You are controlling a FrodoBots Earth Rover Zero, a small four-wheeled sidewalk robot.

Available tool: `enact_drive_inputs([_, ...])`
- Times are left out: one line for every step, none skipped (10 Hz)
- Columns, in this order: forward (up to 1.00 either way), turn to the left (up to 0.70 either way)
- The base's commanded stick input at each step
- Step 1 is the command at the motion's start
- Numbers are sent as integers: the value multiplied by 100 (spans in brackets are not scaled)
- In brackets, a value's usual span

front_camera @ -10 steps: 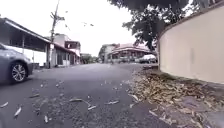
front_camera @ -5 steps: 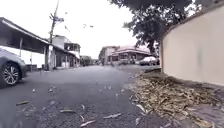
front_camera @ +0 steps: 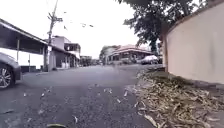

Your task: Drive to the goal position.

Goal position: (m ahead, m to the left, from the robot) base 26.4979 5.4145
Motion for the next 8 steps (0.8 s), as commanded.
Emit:
enact_drive_inputs([70,0])
enact_drive_inputs([70,0])
enact_drive_inputs([70,0])
enact_drive_inputs([70,0])
enact_drive_inputs([70,0])
enact_drive_inputs([70,0])
enact_drive_inputs([70,0])
enact_drive_inputs([70,0])
